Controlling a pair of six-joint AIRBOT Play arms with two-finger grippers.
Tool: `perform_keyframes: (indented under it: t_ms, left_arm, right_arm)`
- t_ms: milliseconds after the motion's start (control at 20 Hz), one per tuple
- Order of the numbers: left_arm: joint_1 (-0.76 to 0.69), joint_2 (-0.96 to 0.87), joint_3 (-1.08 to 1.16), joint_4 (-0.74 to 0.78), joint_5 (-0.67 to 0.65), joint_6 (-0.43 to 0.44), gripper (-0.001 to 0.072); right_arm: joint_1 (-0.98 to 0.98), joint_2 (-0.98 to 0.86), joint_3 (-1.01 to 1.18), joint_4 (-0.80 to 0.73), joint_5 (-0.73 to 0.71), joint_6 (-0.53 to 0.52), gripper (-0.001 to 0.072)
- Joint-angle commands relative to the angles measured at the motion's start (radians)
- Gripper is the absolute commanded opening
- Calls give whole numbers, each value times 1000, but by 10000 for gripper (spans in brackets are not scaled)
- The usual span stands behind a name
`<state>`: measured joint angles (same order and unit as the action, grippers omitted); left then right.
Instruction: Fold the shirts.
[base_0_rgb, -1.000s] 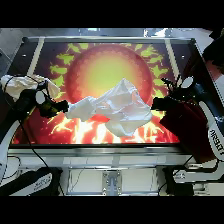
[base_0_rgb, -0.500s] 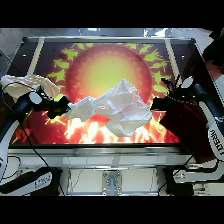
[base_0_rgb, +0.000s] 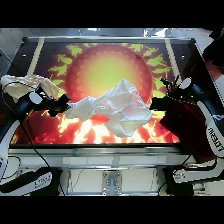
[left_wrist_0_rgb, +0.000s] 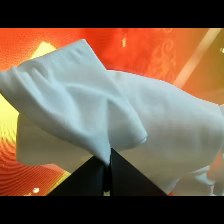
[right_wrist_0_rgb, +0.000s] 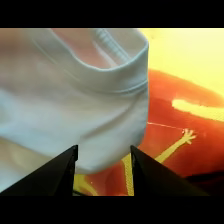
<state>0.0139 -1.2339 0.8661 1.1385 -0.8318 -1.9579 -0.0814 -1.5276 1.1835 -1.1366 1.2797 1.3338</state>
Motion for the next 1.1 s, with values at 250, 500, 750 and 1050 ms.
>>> perform_keyframes:
  t_ms: [250,500,750,1050]
  left_arm:
    - [0,1,0,-3,2,37,15]
    - [0,1,0,-3,2,37,15]
    - [0,1,0,-3,2,37,15]
    - [34,111,14,-3,28,132,14]
  right_arm:
    - [0,-90,0,-35,-53,14,389]
    - [0,-100,-1,-24,-28,13,389]
    - [13,-165,-8,159,-6,-45,388]
    - [65,-73,-7,207,85,-117,11]
